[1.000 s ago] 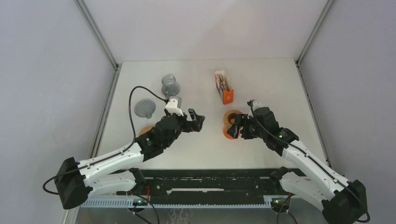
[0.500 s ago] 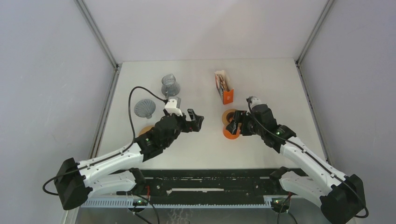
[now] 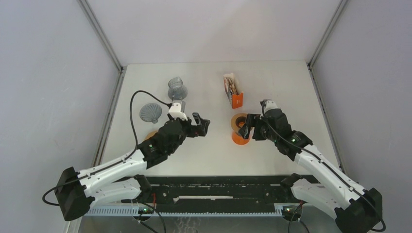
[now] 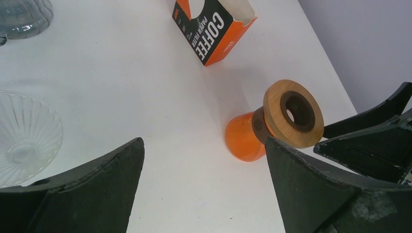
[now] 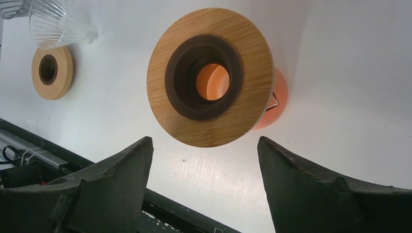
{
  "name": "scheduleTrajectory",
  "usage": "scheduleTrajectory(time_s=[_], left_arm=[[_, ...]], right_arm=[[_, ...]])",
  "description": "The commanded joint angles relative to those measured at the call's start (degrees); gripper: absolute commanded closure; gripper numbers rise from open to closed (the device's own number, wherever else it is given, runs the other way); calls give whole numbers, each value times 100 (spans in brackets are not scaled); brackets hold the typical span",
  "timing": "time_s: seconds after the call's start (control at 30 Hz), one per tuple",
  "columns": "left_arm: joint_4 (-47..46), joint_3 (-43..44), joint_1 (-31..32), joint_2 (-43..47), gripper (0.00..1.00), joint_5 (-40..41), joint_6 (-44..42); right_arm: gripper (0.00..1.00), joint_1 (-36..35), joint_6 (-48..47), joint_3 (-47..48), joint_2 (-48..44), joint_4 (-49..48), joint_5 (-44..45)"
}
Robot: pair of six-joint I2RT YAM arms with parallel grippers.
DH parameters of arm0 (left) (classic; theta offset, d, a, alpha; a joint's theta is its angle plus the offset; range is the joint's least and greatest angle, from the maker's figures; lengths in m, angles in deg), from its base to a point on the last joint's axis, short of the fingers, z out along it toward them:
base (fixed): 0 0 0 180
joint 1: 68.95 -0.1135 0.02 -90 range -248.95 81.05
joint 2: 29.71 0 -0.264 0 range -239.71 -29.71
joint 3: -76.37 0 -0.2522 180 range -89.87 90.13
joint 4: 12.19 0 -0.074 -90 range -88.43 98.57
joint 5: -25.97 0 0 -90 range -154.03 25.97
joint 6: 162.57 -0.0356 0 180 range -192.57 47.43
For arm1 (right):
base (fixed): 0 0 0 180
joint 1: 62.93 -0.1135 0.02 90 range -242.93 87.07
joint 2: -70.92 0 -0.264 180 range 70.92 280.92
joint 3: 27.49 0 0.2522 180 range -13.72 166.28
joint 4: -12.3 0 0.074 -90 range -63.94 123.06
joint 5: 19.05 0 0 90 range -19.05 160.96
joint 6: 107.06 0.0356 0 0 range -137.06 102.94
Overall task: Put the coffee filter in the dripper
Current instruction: Adjust the coffee server at the center of the board.
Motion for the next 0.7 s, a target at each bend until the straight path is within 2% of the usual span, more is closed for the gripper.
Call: scheduleTrajectory(time_s=[0.0, 0.1, 0.33, 0.67], left_arm=[[63, -199, -112, 248, 2, 164, 139], [265, -227, -226, 391, 1, 250, 226], [691, -438, -424, 826, 1, 500, 424], [1118, -900, -781, 1547, 0, 817, 732]], right_arm=[[10, -43, -335, 414, -160, 203, 373], [1, -115, -544, 566, -138, 290, 452], [0, -666, -1064, 1152, 378, 499, 1245], [0, -1534, -1674, 2071, 1724, 633, 2722]])
